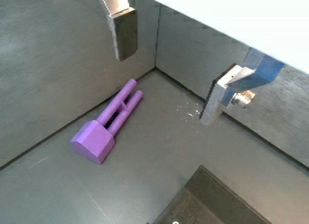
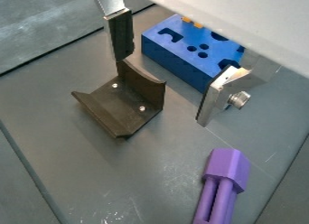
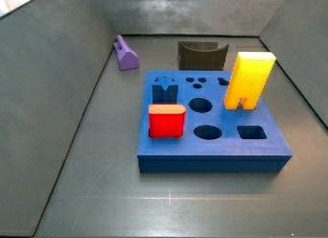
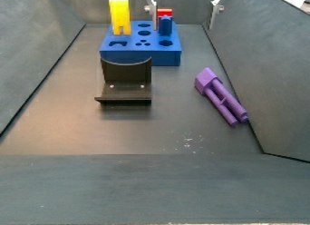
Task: Pick up the 3 prong object. Move up. Place the 3 prong object on the fixture. Regrasp the 3 prong object. Move to above the board. Insert the 3 prong object.
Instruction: Pick up the 3 prong object.
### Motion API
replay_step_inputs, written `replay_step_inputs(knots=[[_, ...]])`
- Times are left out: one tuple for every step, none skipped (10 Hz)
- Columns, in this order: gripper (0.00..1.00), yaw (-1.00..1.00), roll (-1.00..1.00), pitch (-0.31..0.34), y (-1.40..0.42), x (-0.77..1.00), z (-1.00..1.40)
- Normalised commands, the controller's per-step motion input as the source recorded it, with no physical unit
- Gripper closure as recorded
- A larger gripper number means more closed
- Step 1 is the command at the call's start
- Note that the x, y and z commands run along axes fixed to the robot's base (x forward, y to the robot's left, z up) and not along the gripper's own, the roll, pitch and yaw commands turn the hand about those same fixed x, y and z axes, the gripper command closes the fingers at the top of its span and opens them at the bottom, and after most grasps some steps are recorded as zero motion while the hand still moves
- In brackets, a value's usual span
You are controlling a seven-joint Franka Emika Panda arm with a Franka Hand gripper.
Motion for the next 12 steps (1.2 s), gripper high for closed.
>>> replay_step_inputs(knots=[[0.0, 0.18, 0.0, -0.074, 0.0, -0.17, -0.36], [0.0, 0.33, 0.0, -0.114, 0.01, -0.23, -0.46], [0.0, 0.39, 0.0, -0.119, 0.0, -0.25, -0.47], [0.0, 0.42, -0.02, -0.134, 0.0, -0.29, -0.44], [0.0, 0.48, -0.04, -0.116, 0.07, -0.27, -0.32], [0.0, 0.52, -0.05, -0.097, 0.12, -0.23, -0.27], [0.0, 0.45, -0.12, -0.09, 0.12, -0.15, -0.27], [0.0, 0.47, -0.14, -0.119, 0.12, -0.13, -0.25], [0.0, 0.49, -0.13, -0.136, 0.12, -0.16, -0.31], [0.0, 0.54, -0.14, -0.129, 0.15, -0.12, -0.32], [0.0, 0.53, -0.18, -0.147, 0.15, -0.12, -0.31], [0.0, 0.51, -0.22, -0.15, 0.11, -0.07, -0.3]])
